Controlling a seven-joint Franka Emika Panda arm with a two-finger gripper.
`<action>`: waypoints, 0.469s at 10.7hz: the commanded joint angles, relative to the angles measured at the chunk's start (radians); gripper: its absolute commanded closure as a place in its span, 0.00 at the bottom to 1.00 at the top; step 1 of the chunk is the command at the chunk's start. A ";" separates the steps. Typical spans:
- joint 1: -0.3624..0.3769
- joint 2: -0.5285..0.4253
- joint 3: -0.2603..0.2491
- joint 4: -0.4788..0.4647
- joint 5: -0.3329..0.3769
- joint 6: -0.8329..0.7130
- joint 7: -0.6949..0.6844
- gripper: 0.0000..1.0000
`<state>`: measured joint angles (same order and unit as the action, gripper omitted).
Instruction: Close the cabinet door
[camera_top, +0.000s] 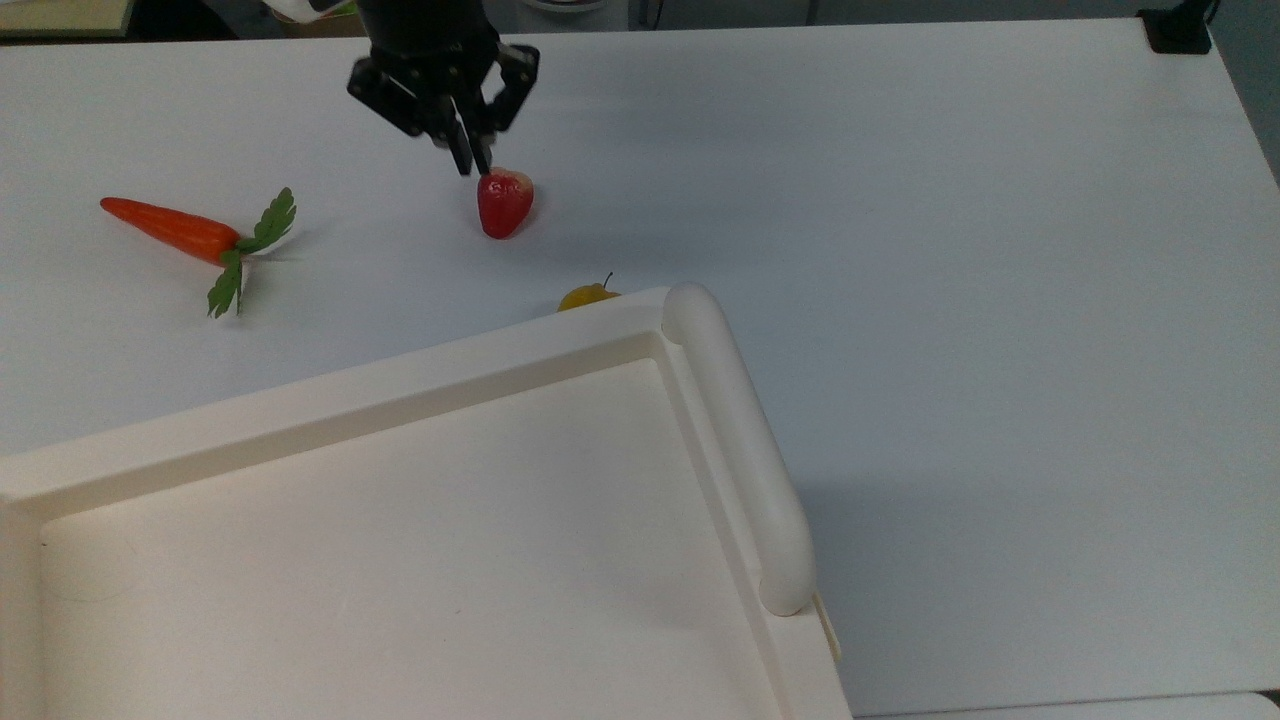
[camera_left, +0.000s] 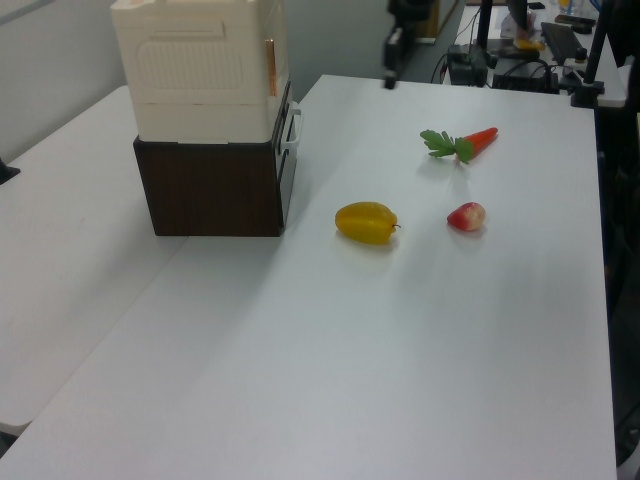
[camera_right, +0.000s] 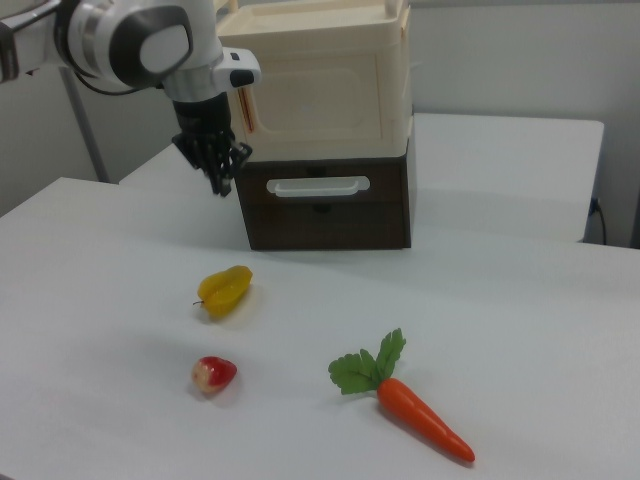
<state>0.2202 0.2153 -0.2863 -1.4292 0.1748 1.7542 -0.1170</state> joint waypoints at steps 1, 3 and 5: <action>0.007 -0.073 0.007 -0.051 -0.164 -0.182 0.079 0.00; -0.010 -0.094 0.006 -0.056 -0.164 -0.202 0.071 0.00; -0.030 -0.097 0.007 -0.050 -0.156 -0.222 0.065 0.00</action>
<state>0.2063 0.1568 -0.2857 -1.4492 0.0287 1.5595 -0.0659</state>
